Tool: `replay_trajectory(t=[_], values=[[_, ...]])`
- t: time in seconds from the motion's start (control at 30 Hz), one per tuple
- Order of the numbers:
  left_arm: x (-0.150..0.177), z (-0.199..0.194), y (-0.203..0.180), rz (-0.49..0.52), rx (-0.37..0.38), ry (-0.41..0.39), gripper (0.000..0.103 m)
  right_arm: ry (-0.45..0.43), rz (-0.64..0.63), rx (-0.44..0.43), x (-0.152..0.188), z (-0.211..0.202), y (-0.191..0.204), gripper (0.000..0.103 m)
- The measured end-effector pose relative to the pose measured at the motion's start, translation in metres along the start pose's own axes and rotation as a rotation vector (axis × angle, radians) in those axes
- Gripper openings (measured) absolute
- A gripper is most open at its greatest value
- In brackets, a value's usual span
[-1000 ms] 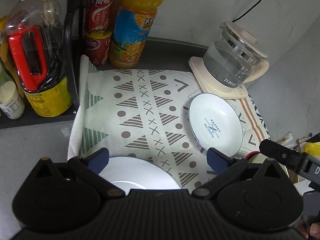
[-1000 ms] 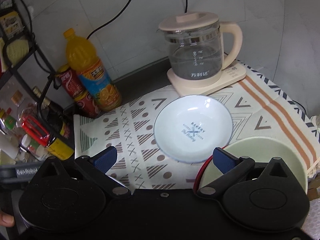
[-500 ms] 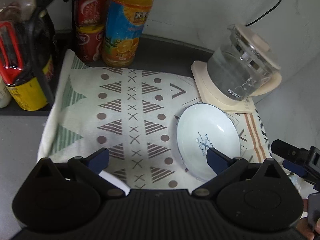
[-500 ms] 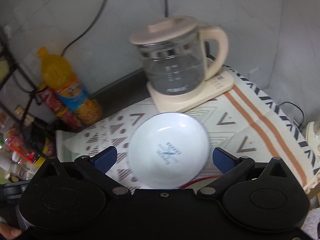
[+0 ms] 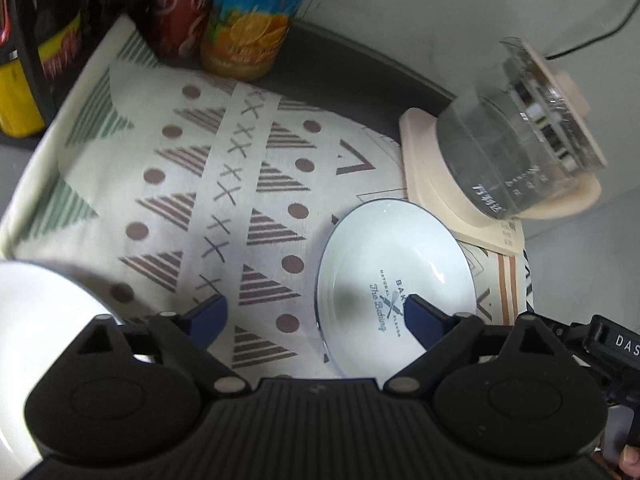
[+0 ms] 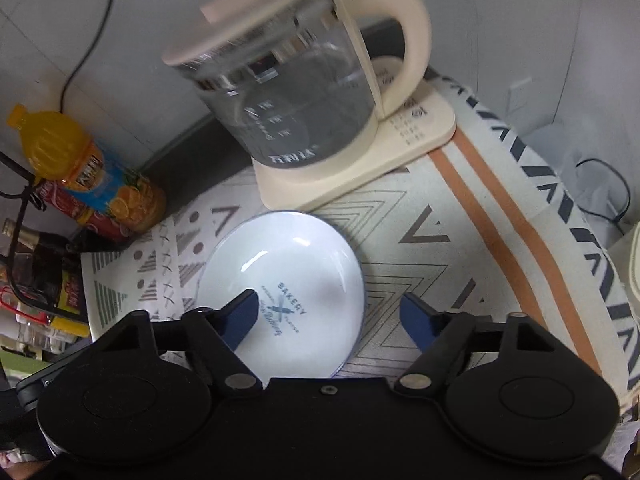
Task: Organize plates and bowls
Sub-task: 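Grasp the rim of the 'BAKERY' plate with the right gripper and lift it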
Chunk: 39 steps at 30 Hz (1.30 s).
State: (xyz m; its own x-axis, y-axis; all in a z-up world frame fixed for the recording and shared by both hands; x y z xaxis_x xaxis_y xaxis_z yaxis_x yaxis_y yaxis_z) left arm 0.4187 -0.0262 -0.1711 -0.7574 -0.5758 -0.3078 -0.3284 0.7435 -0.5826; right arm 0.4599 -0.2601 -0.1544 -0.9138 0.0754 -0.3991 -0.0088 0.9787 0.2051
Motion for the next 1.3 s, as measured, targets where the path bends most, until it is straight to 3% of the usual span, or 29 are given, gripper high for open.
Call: replay_trajectory(t=[0.17, 0.43, 0.8, 1.0, 1.3], values=[[0.007, 0.017, 0.011, -0.090, -0.008, 0.014, 0.058, 0.086, -0.021, -0.042, -0.010, 0.028, -0.005, 0.065], [0.020, 0.036, 0.022, -0.161, -0.014, 0.044, 0.033, 0.196, -0.004, -0.063, -0.015, 0.065, -0.007, 0.048], [0.016, 0.049, 0.016, -0.175, 0.008, 0.050, 0.018, 0.322, 0.039, -0.079, -0.012, 0.101, -0.010, 0.034], [0.015, 0.055, 0.013, -0.169, 0.030, 0.062, 0.012, 0.329, 0.050, -0.096, -0.017, 0.105, -0.006, 0.032], [0.009, 0.045, 0.011, -0.105, 0.050, 0.047, 0.010, 0.305, 0.094, -0.152, -0.016, 0.100, -0.015, 0.013]])
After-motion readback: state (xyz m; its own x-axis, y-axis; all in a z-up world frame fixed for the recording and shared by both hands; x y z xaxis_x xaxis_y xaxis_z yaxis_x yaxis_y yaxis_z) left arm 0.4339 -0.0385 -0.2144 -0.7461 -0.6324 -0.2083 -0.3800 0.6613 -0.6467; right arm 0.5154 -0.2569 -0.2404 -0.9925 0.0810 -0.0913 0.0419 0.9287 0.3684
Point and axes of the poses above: each gripper's, at about its wrist camera, not at the fingertips, and z roughly the way its jaws point, y to its left, x to its underside, the point moved 4 cm from there along z, roughly the way its jaws point, and after that the axes turned 13 degrees about x, right-handed, at the moved point
